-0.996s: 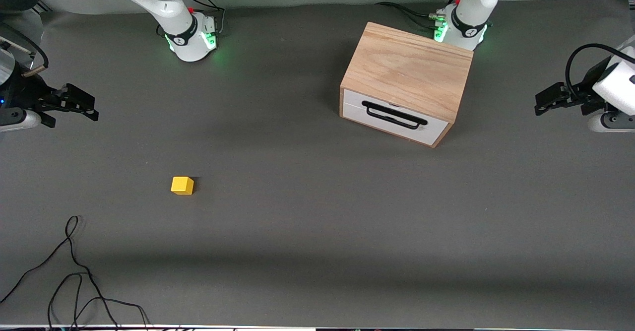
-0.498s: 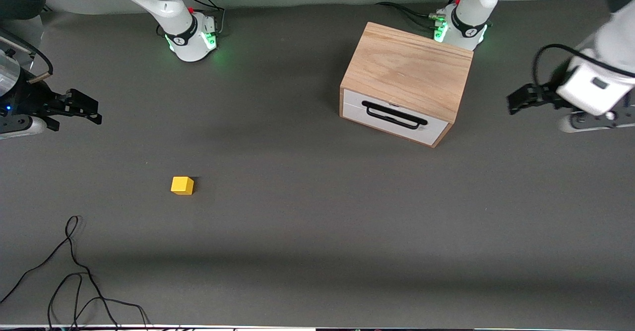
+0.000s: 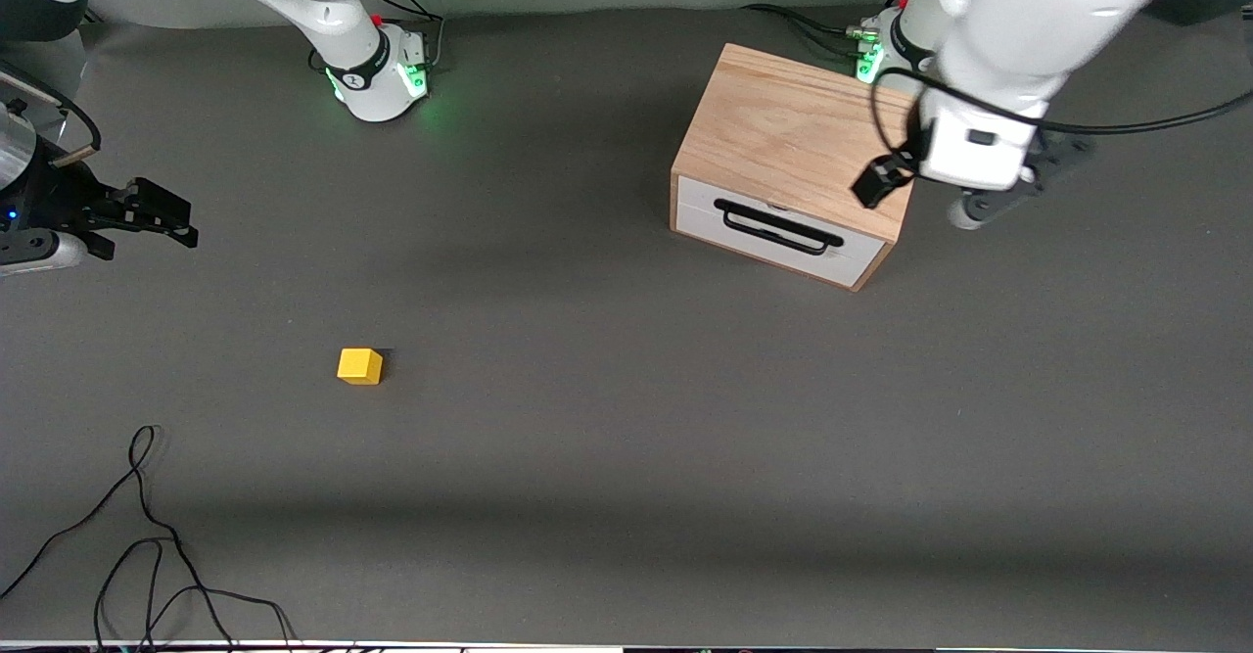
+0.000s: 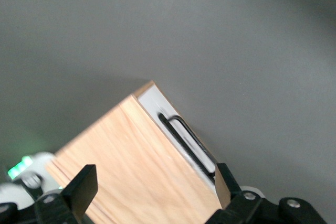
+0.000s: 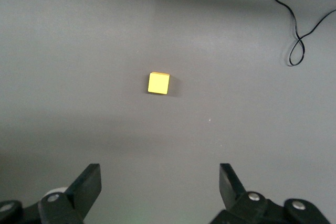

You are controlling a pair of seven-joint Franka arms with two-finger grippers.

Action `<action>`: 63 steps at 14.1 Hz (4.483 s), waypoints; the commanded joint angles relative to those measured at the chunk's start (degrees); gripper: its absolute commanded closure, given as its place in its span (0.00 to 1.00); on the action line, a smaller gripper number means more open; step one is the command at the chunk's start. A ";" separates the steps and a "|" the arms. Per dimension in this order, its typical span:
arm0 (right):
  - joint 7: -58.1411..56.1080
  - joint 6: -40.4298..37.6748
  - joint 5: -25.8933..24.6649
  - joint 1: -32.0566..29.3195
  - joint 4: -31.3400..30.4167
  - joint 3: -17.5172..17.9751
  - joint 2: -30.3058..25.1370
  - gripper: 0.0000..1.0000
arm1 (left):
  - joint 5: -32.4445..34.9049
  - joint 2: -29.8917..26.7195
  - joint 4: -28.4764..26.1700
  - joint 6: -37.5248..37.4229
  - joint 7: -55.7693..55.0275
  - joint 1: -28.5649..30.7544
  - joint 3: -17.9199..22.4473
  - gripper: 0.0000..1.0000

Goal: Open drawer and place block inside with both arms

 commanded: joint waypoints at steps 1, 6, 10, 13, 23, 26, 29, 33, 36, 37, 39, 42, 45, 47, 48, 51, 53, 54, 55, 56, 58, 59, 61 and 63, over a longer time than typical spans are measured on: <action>1.07 -0.75 -0.14 -0.41 1.82 0.23 0.94 0.00 | -0.11 1.99 0.15 1.12 -18.52 -5.22 0.64 0.00; 1.16 -0.84 -0.58 -0.14 2.26 0.58 1.91 0.00 | -1.59 4.63 0.42 3.32 -34.75 -10.25 0.47 0.00; 5.27 -0.75 1.19 -0.06 2.26 0.57 1.65 0.00 | -3.45 5.42 -1.16 5.16 -34.76 -9.37 0.73 0.00; 7.23 -0.75 -0.22 0.03 2.09 0.75 1.82 0.00 | -3.27 7.18 -4.67 9.63 -33.88 -7.88 0.99 0.00; 6.53 -0.22 -2.42 1.26 1.56 0.84 2.17 0.00 | -2.13 18.07 -9.60 21.60 -33.70 -6.82 1.08 0.00; 6.53 -0.13 -2.33 1.44 1.74 0.93 2.17 0.00 | -2.13 18.34 -12.05 22.65 -33.70 -7.08 1.08 0.00; 6.53 -0.13 -3.04 3.11 1.65 0.84 2.17 0.00 | -2.22 18.43 -13.82 23.18 -33.79 -7.61 0.90 0.00; 6.61 -0.05 -3.04 3.02 1.74 0.75 2.44 0.00 | -2.48 18.69 -14.87 23.18 -34.05 -8.14 0.55 0.00; 6.27 -0.39 -2.77 3.02 1.56 0.75 2.70 0.00 | -2.74 19.57 -15.05 23.18 -34.05 -8.67 0.55 0.00; 4.44 -0.40 -2.34 2.93 1.56 0.58 2.79 0.00 | -2.83 19.66 -15.05 23.18 -34.05 -8.75 0.55 0.00; 0.30 0.04 -1.55 2.41 1.47 0.14 3.14 0.00 | -2.83 20.45 -14.96 23.27 -34.05 -8.75 0.55 0.00; 0.11 1.10 3.20 2.32 1.39 -2.67 3.49 0.00 | -2.83 21.15 -14.61 24.32 -34.49 -8.67 0.55 0.00; 0.73 1.01 2.85 2.49 1.47 -2.76 3.58 0.00 | -2.75 21.77 -13.39 24.32 -34.49 -8.58 0.55 0.00; 0.81 0.75 2.76 2.49 1.47 -2.76 3.58 0.00 | -2.48 22.03 -12.68 24.32 -34.49 -8.32 0.64 0.00; 0.90 0.75 2.85 2.49 1.47 -2.76 3.58 0.00 | -2.39 22.03 -12.07 24.24 -34.49 -8.23 0.64 0.00; 0.99 0.57 2.76 2.67 1.65 -2.76 3.76 0.00 | -2.31 23.43 -10.31 24.15 -34.40 -8.14 0.64 0.00; 1.08 0.57 2.76 2.76 1.65 -2.68 3.76 0.00 | -2.31 25.01 -8.64 24.06 -34.23 -8.14 0.64 0.00; 1.08 0.48 2.76 2.76 1.65 -2.68 3.67 0.00 | -2.31 25.46 -8.29 24.15 -34.23 -8.14 0.73 0.00; 1.08 0.48 2.68 2.76 1.56 -2.68 3.75 0.00 | -2.22 25.81 -7.85 24.32 -34.23 -8.14 0.73 0.00; 1.08 0.39 2.68 2.76 1.56 -2.68 3.93 0.00 | -2.13 26.95 -6.71 24.32 -34.14 -8.14 0.73 0.00; 1.17 0.39 2.50 2.93 1.65 -2.68 3.93 0.00 | -1.69 30.02 -3.03 24.32 -33.87 -8.14 0.73 0.00; 1.17 0.39 2.50 2.93 1.65 -2.68 3.93 0.00 | -1.17 31.42 -1.10 24.32 -33.87 -8.14 0.73 0.00; 1.17 0.39 2.50 2.93 1.65 -2.68 3.93 0.00 | -0.99 33.71 2.16 24.32 -33.79 -8.14 0.73 0.00; 1.17 0.39 2.50 2.93 1.65 -2.68 3.93 0.00 | -0.20 35.30 4.54 24.32 -33.70 -8.14 0.73 0.00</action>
